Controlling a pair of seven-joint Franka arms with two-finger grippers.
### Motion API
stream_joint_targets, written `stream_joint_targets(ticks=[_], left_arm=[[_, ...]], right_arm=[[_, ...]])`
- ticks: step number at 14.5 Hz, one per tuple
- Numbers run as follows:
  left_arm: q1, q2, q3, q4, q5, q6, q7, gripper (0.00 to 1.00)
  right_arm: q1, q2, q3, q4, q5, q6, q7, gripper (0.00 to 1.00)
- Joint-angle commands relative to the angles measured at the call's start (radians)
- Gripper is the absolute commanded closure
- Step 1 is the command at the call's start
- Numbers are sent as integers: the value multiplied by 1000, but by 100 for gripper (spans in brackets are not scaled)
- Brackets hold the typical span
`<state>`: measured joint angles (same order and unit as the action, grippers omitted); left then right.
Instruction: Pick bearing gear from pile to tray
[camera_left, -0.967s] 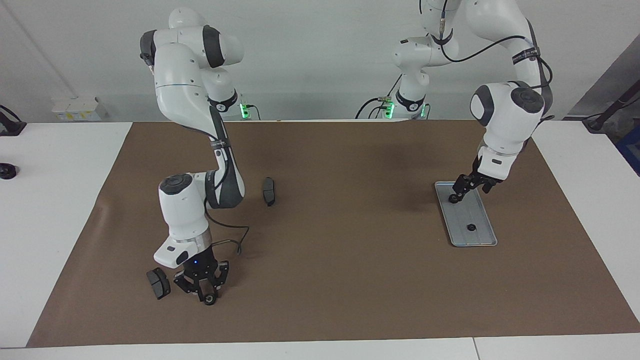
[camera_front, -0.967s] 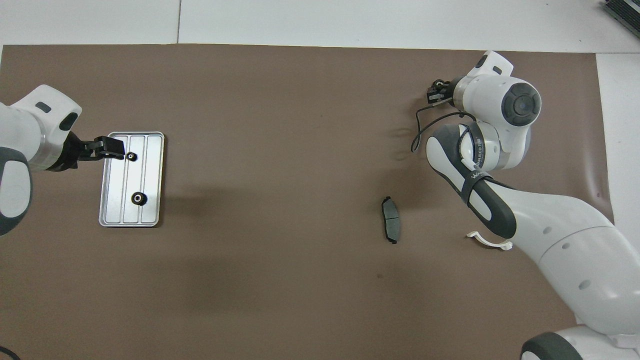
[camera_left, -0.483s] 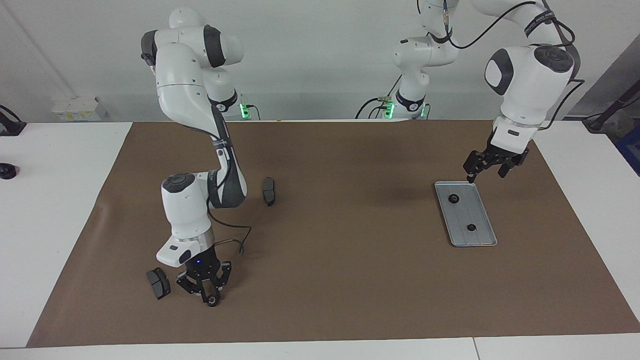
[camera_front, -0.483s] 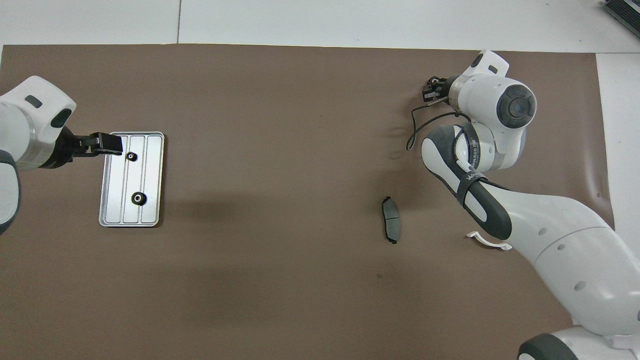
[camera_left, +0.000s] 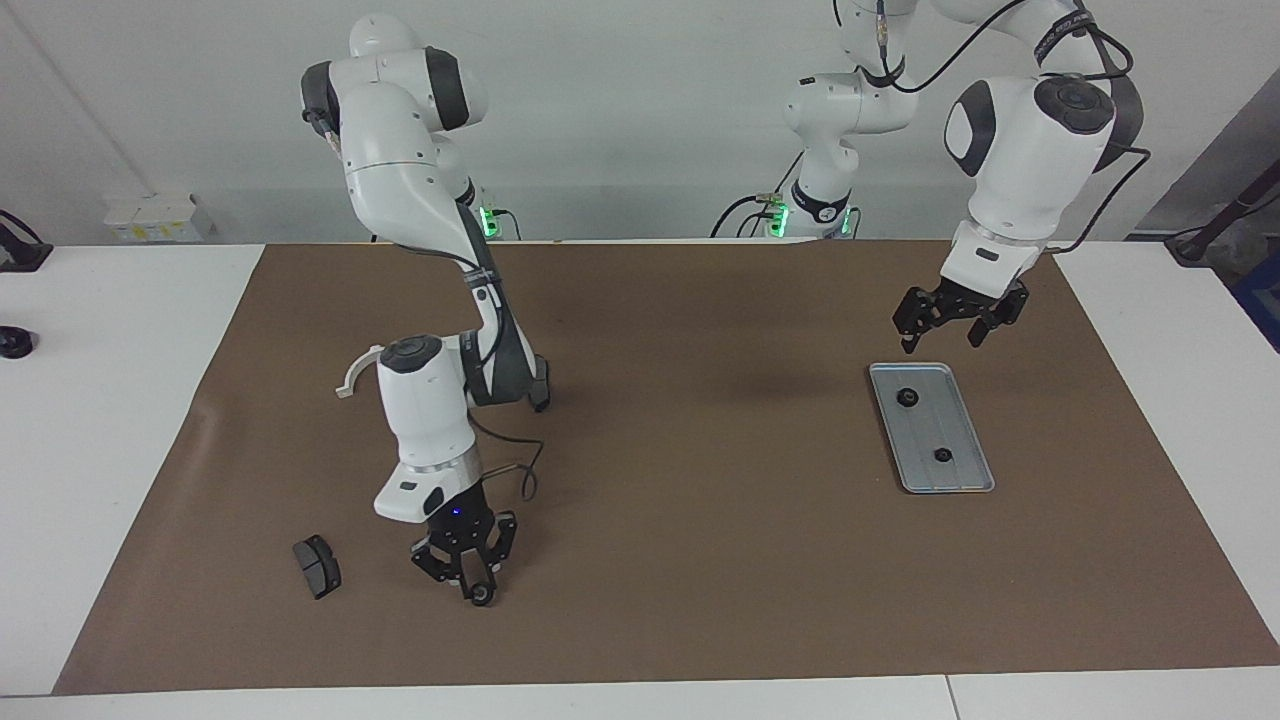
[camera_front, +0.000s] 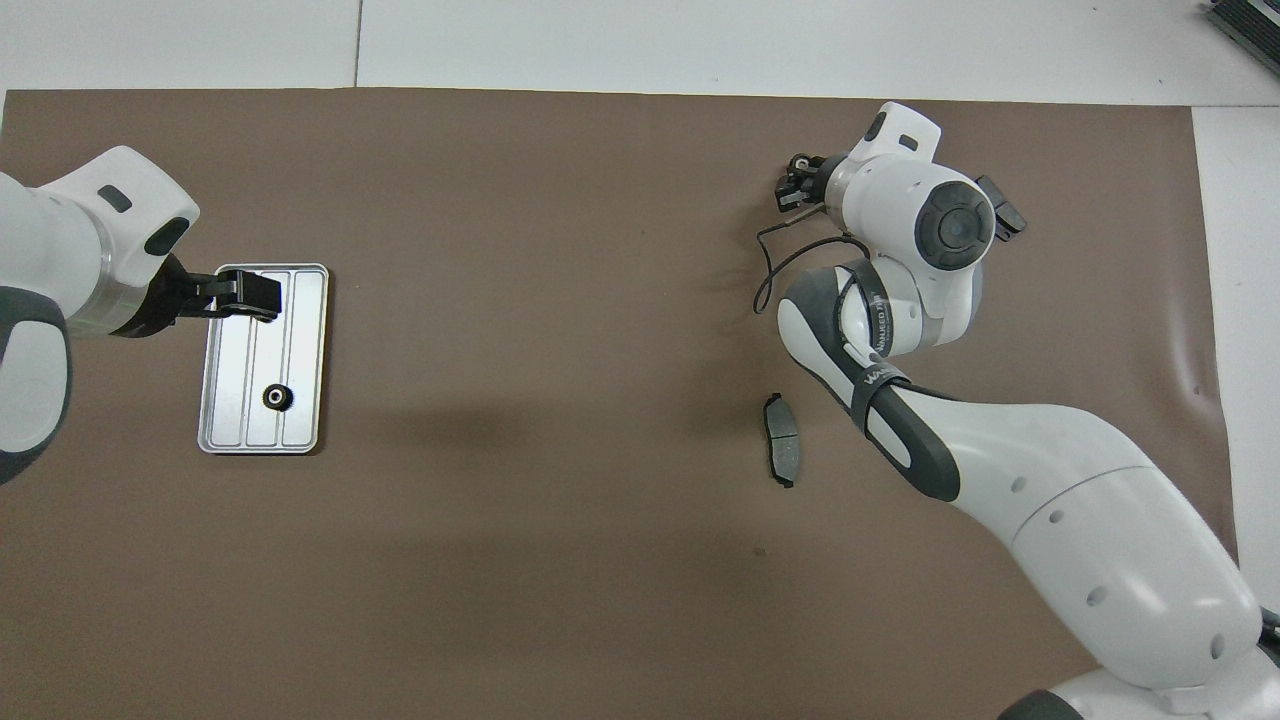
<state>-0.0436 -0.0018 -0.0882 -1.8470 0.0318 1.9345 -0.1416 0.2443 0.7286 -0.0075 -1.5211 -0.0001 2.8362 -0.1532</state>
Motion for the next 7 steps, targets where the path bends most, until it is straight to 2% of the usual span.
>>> stream_joint_targets(ticks=[1,7], left_arm=[[-15,6,7,15,-1,-31,13,0],[-13,3,7,11,-1,-34,13,0]], right_arm=[[102,3,-2,25,18,70,73,77],[276,-2,-2,58,18,92,318,75]])
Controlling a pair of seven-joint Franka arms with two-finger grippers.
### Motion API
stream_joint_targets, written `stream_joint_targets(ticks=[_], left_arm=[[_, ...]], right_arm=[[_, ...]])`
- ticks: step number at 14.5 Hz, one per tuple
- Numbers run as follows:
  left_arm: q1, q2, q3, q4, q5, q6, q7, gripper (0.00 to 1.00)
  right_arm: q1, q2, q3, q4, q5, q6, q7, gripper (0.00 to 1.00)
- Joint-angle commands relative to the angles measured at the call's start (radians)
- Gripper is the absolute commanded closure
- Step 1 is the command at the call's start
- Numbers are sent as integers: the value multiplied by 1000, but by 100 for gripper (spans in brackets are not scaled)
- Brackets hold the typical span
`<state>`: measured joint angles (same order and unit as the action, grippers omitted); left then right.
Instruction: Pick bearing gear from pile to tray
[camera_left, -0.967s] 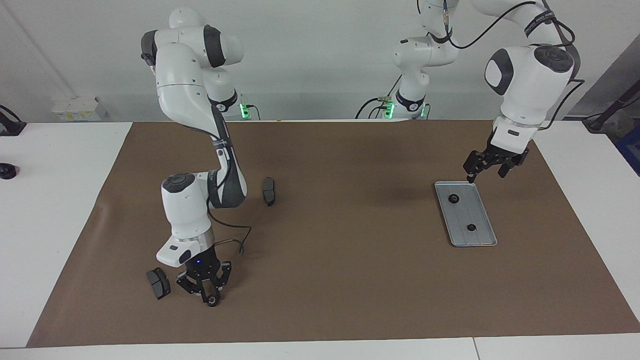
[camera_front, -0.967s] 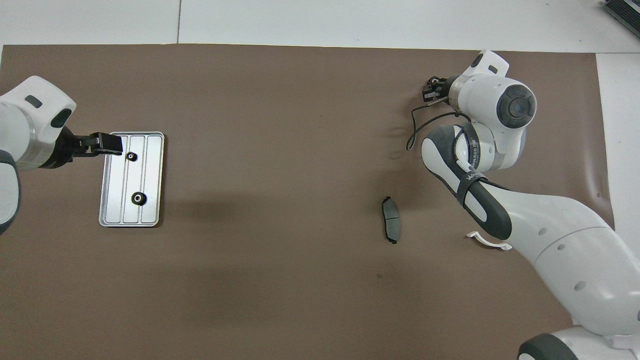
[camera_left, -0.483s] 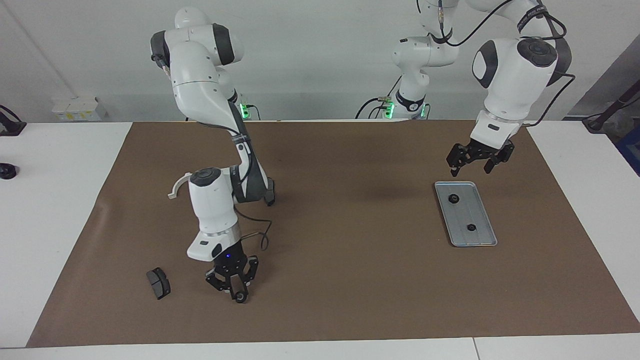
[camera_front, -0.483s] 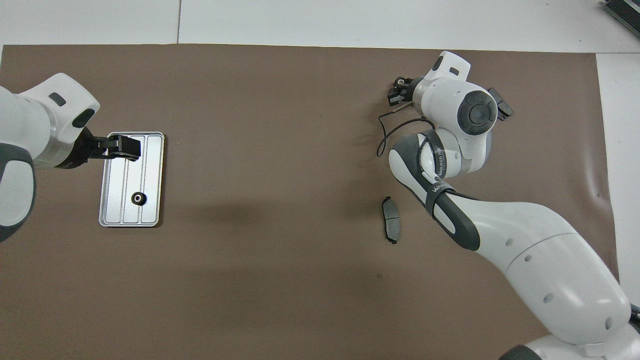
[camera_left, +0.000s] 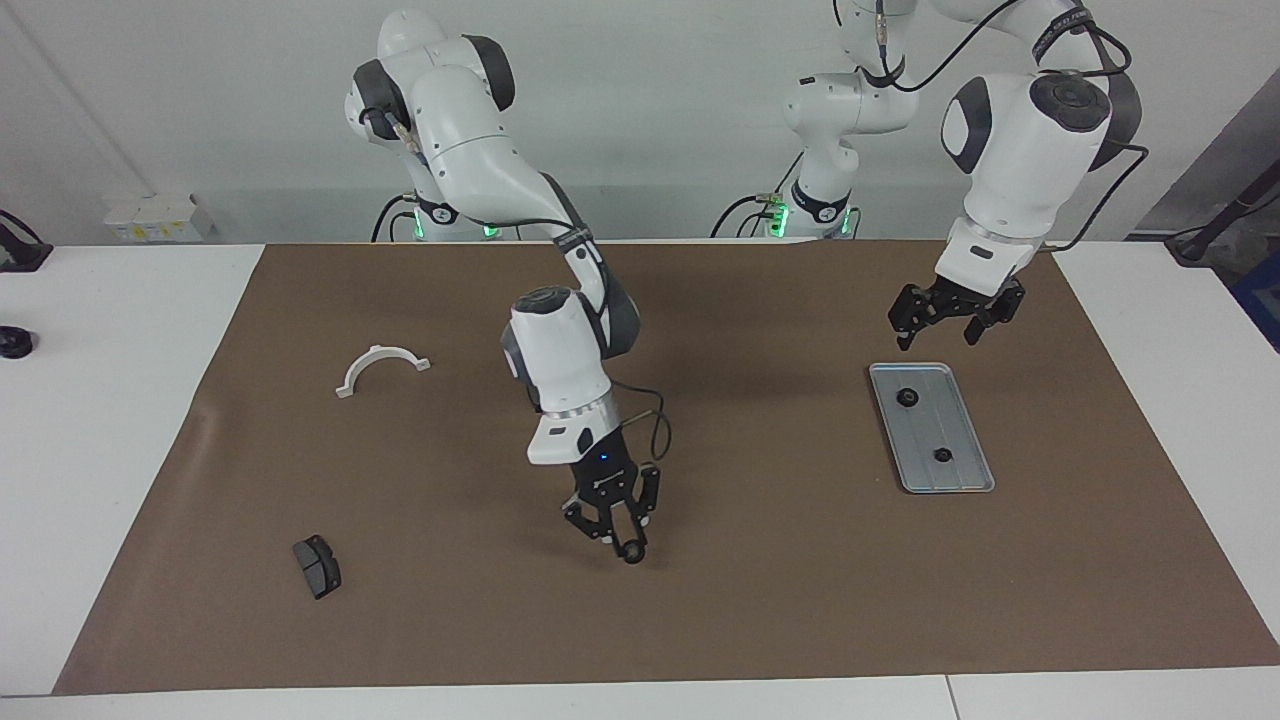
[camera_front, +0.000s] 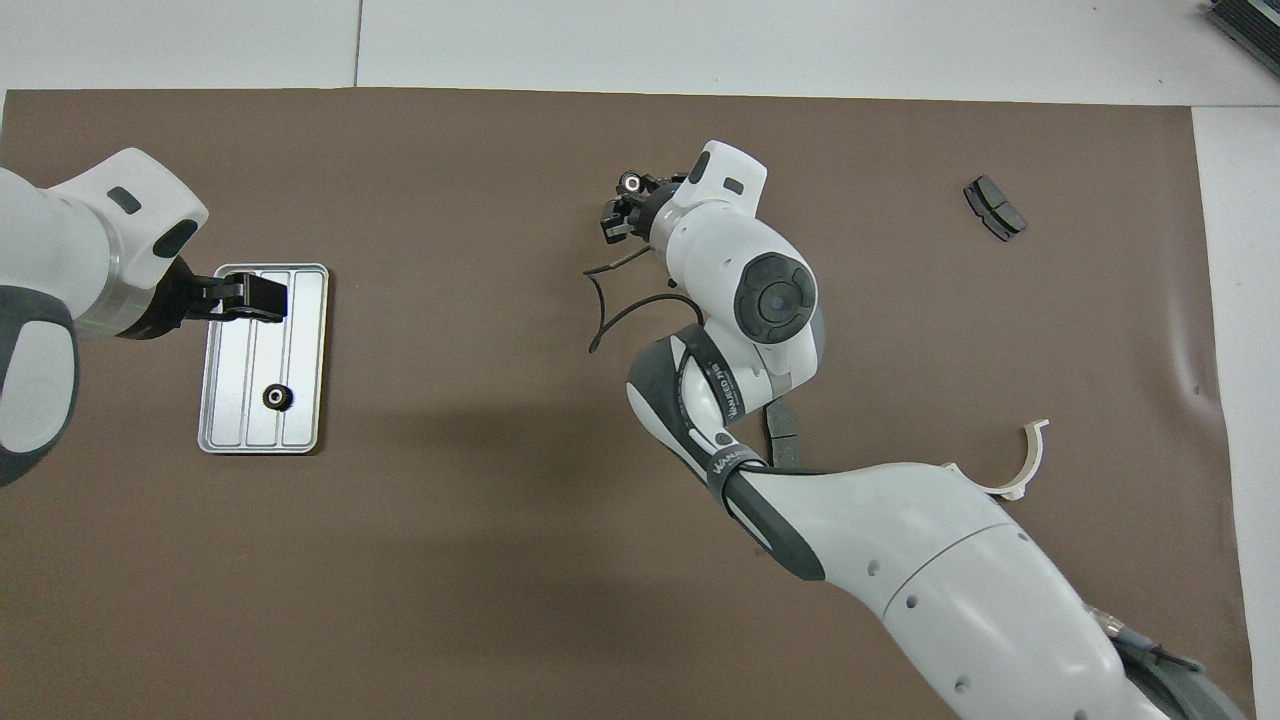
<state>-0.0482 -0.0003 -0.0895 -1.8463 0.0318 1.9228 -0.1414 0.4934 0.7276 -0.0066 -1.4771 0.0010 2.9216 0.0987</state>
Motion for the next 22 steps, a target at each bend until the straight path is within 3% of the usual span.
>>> stream_joint_targets(ticks=[1,7,13,17,22], left_arm=[[-9,2,10,10,-1,-22,13,0],[-4,2,10,9,-3,-13,8,0],[4,-3,10,-2,-3,2,6,0],[-5,16,8,-37,-12,114,-111,0],[-117,150,11,-36,-9,333,-450,0]], right_arm=[[51,-2,-3,14,17,5,114,72],[177,-10,-1,23,19,-1,358,68],[226,-8,8,50,28,-4,513,53],[209,-20,5,50,28,-12,510,53],[87,-135,8,49,27,-175,501,53]])
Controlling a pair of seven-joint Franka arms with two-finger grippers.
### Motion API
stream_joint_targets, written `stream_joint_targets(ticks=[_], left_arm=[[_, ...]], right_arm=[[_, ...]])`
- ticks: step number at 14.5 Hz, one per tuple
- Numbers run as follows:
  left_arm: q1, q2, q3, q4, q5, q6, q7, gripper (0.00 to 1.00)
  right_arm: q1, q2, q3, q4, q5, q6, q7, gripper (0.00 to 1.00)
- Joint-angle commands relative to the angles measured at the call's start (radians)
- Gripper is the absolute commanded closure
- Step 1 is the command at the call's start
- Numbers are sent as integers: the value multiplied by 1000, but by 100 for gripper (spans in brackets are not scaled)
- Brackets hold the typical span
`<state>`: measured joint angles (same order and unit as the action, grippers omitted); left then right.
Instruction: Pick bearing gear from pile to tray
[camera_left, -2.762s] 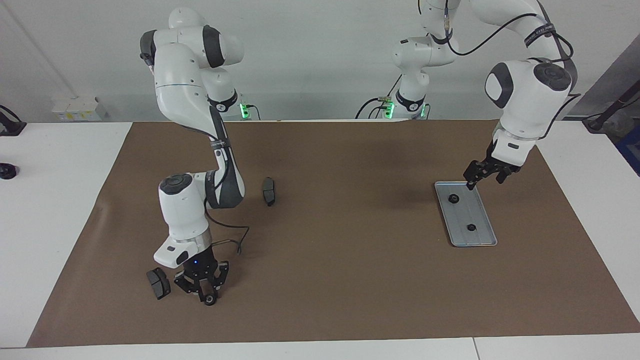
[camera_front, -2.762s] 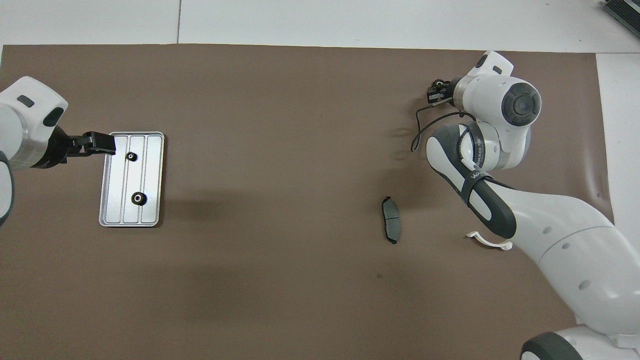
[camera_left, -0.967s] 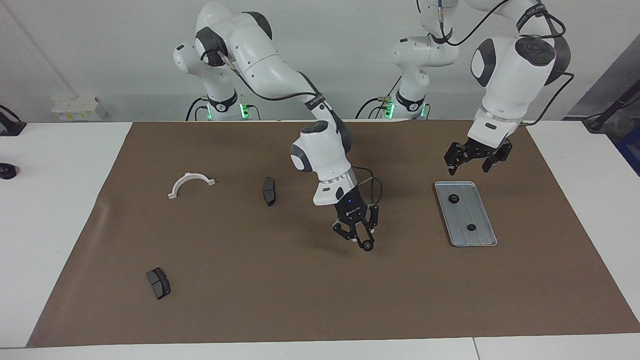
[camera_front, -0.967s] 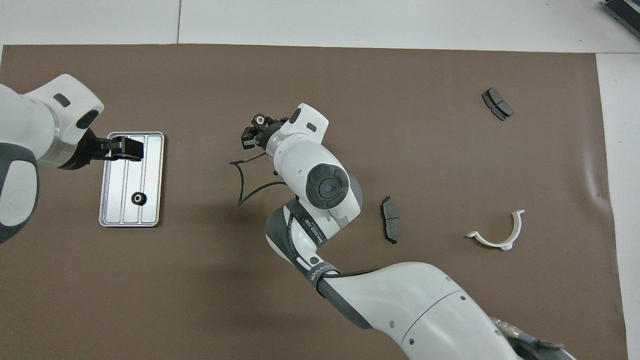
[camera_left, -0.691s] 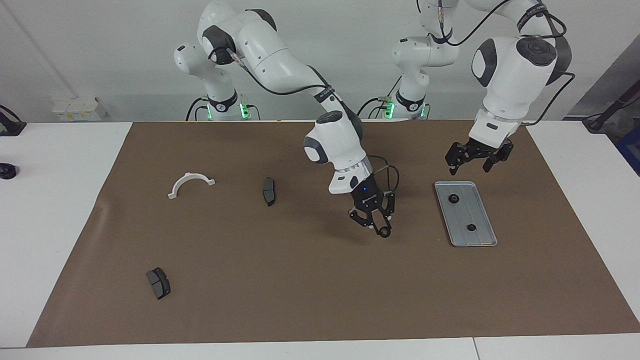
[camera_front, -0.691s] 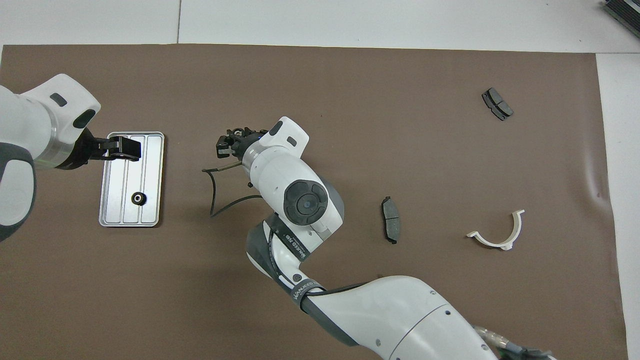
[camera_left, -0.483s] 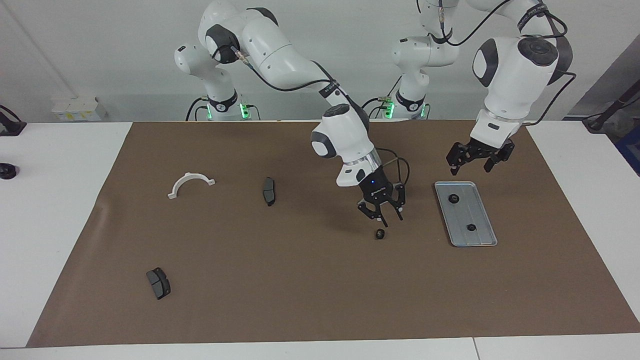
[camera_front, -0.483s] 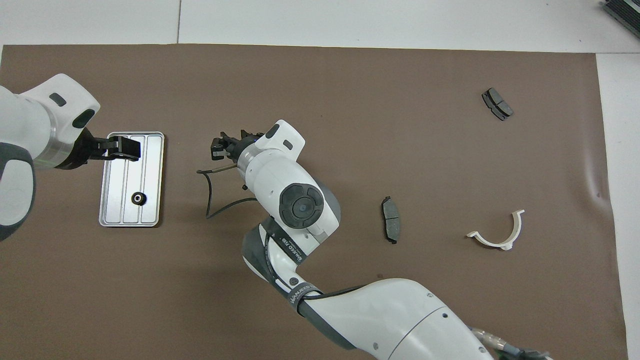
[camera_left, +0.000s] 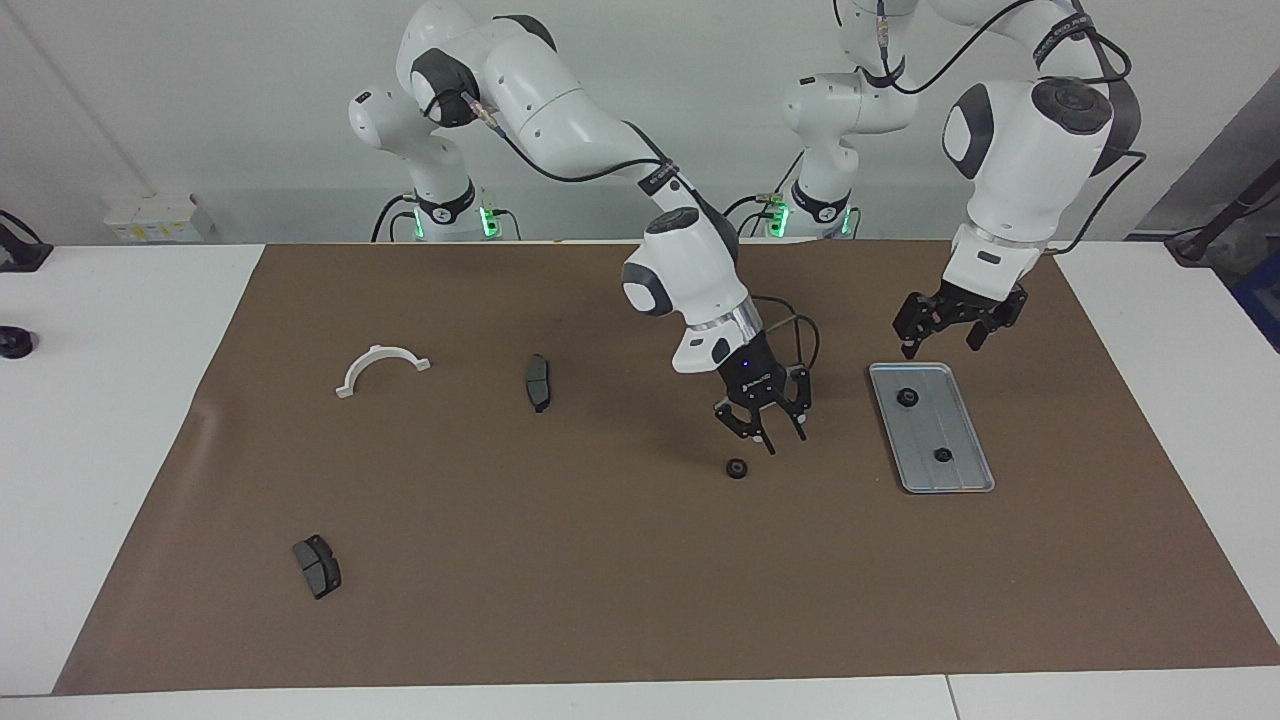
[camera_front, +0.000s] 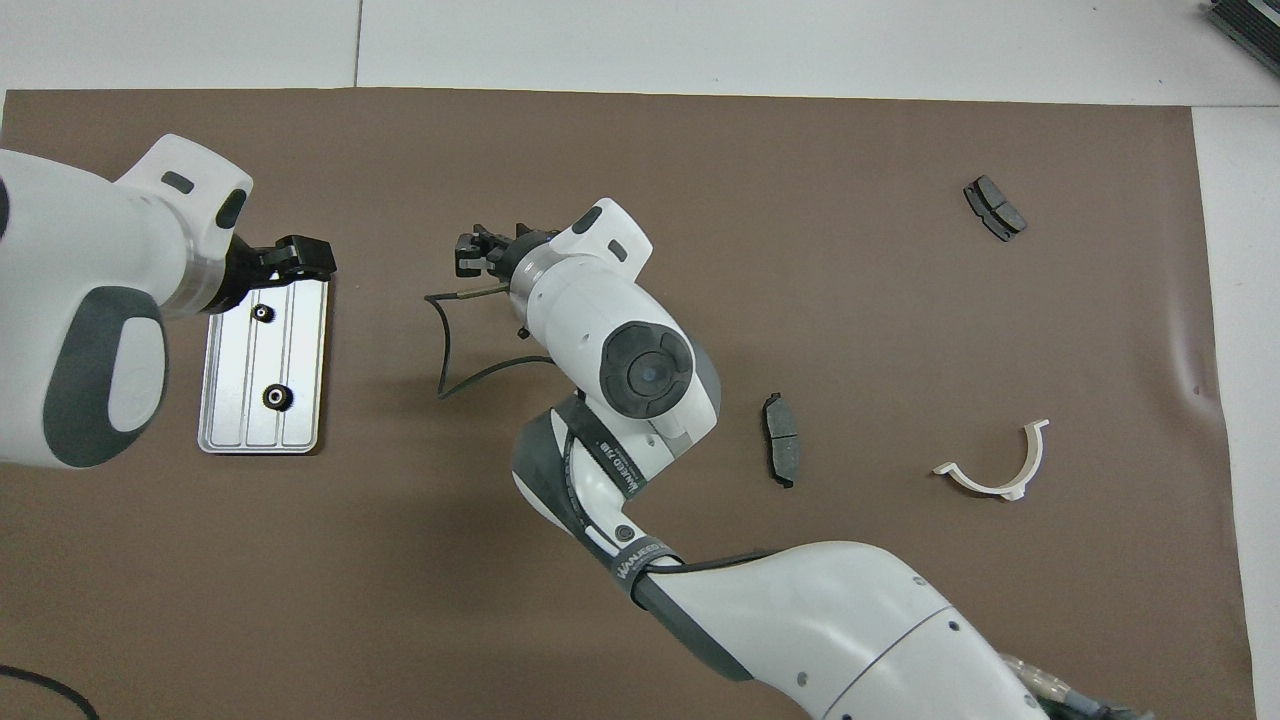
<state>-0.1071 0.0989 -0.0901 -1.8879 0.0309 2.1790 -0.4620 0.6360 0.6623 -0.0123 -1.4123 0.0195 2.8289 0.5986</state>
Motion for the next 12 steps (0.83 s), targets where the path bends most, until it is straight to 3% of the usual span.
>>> stream_joint_targets(ticks=[1,6,9,12], left_arm=[[-90,80,13,13,1,93,-208,0],[-296,329,15,162,173,125,-771,0],[-306,390,15,193,173,159,-807,0],[-292,397,15,168,176,225,-805,1]], right_arm=[[-93,-96,20,-16,8,-115,0,52],[-292,-144,78,-16,7,-188,-42,50],[-380,-190,77,-23,7,-357,-68,50],[-458,-233,75,-30,5,-540,-153,50]])
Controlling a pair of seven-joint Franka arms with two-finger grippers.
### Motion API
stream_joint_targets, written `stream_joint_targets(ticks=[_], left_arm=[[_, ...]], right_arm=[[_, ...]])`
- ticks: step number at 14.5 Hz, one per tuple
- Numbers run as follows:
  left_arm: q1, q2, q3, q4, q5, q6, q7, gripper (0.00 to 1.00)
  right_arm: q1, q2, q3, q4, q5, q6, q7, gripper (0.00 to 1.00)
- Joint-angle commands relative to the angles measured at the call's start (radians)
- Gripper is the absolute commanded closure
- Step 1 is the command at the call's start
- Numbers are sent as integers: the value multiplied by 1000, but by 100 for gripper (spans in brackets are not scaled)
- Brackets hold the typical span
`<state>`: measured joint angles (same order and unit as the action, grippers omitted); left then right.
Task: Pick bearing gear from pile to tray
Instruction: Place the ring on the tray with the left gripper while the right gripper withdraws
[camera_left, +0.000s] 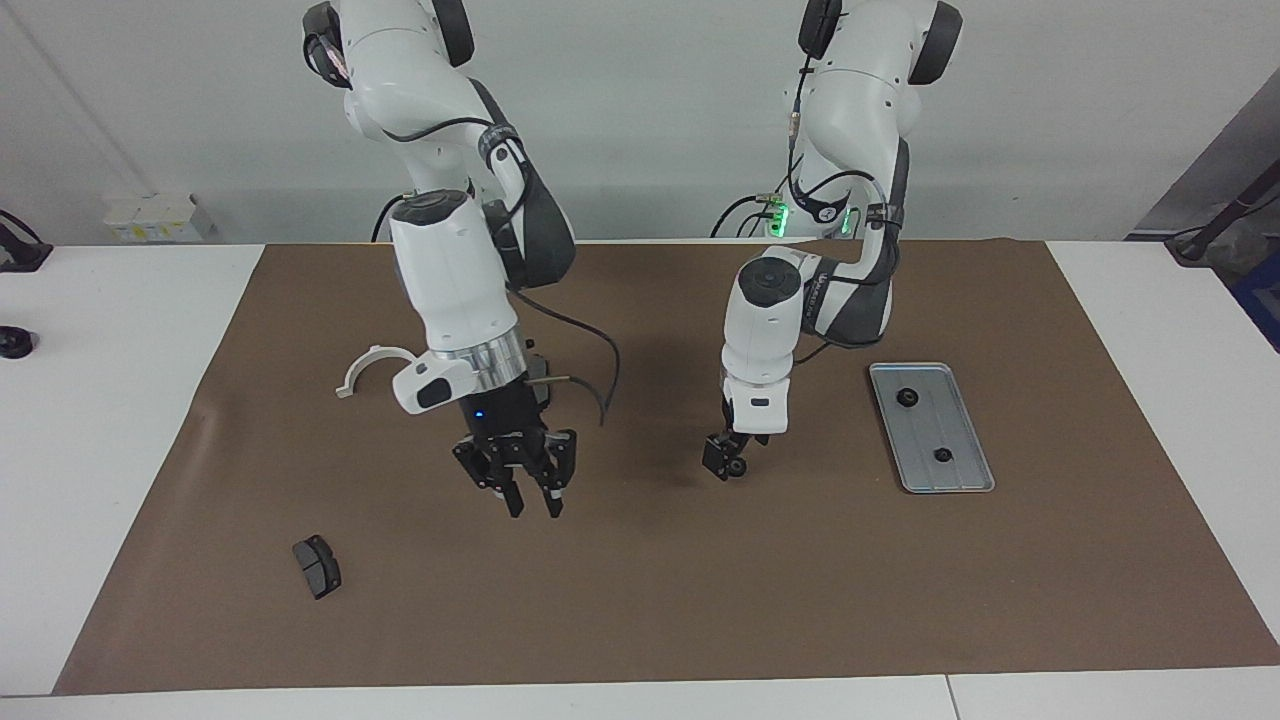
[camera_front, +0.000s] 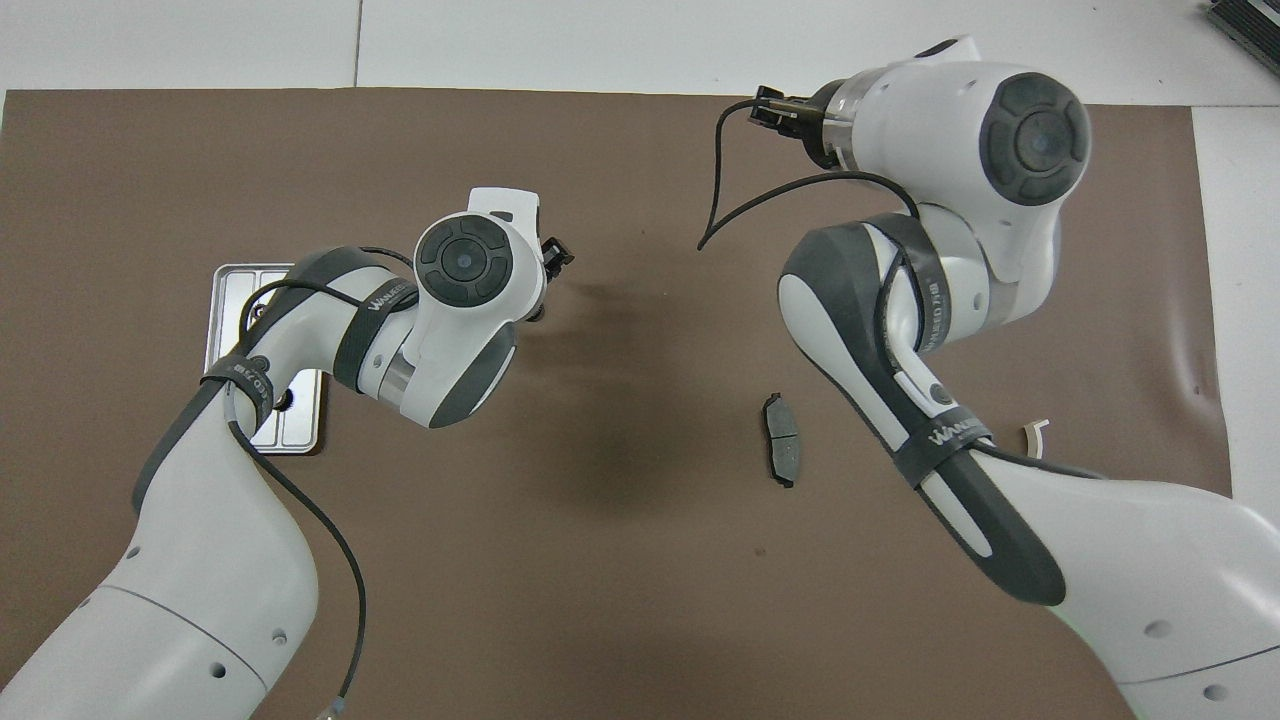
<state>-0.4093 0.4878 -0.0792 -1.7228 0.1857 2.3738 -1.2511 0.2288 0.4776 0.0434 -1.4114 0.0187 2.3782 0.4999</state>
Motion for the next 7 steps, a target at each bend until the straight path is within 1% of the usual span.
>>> stream_joint_targets(ticks=[1,2,3,5,7], left_arm=[[10,6,4,-20,23,53,-16,11],[6,3,4,-49,23,68,-16,17],[-2,-1,4,-58,23,65,-16,19],[-6,-6,3,-75,21,61,-18,28],[-17,-9,4,-81,21,64,-27,32]], right_arm=[[-74,-71,18,-34,3,-161,-88,50],[-94,-92,16,-40,-3,-225,-110,50],[-112,-123,15,-52,-8,-284,-127,50],[-146,-192,16,-86,-8,-387,-194,50],[-172,-272,15,-127,-8,-488,-259,50]])
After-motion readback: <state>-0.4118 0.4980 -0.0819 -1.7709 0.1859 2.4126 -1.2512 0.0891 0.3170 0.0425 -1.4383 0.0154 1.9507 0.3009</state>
